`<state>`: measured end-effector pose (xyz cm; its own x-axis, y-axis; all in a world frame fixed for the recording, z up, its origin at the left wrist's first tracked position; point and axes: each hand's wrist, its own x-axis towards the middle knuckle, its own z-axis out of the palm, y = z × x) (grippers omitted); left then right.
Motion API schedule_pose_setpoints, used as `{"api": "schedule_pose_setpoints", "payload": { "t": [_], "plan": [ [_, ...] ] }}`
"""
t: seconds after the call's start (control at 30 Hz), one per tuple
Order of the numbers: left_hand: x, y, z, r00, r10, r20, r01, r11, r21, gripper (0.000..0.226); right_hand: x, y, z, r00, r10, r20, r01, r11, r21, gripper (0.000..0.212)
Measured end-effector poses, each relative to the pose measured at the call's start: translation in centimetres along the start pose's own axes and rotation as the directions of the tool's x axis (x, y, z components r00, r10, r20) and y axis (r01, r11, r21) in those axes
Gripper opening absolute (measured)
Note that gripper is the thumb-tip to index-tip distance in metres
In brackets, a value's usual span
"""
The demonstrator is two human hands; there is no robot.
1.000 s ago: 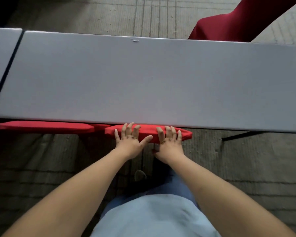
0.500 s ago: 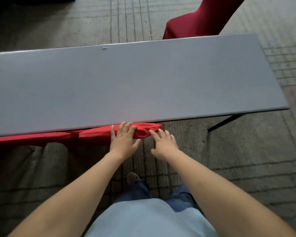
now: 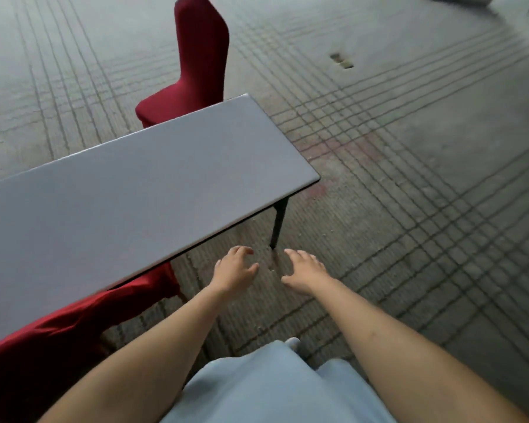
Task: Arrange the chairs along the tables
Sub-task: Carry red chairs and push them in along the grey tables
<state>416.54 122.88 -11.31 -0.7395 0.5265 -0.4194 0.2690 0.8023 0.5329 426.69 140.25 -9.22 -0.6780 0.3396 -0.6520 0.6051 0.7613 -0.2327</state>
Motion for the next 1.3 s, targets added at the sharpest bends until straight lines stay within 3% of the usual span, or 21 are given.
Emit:
{"api": "schedule_pose_setpoints", "payload": {
  "t": [0.37, 0.63, 0.83, 1.03, 1.3],
  "plan": [
    [7.7, 18.9, 8.2, 0.961, 0.192, 0.199, -0.205, 0.978, 0.049, 0.051, -1.2, 19.3, -6.7, 0.964, 0.256, -0.077, -0.229, 0.938, 0.258, 0.083],
    [15.4, 25.6, 12.2, 0.929, 0.173, 0.328, -0.218, 0.970, 0.106, 0.053, 3.2, 26.4, -10.5, 0.950, 0.313, -0.027, -0.281, 0.887, 0.366, 0.083],
    [26.4, 33.8, 14.1, 0.889, 0.193, 0.416, -0.247, 0.966, 0.080, 0.056, 10.2, 33.1, -17.7, 0.926, 0.377, 0.009, -0.351, 0.853, 0.387, 0.083],
    [38.4, 41.8, 11.0, 0.911, 0.206, 0.357, -0.220, 0.975, -0.001, 0.056, 18.6, 37.4, -28.7, 0.908, 0.420, -0.004, -0.389, 0.844, 0.368, 0.082],
    [49.2, 46.6, 4.4, 0.970, 0.138, 0.200, -0.105, 0.980, -0.170, 0.052, 28.9, 36.2, -40.1, 0.938, 0.336, -0.090, -0.262, 0.853, 0.452, 0.076]
  ]
}}
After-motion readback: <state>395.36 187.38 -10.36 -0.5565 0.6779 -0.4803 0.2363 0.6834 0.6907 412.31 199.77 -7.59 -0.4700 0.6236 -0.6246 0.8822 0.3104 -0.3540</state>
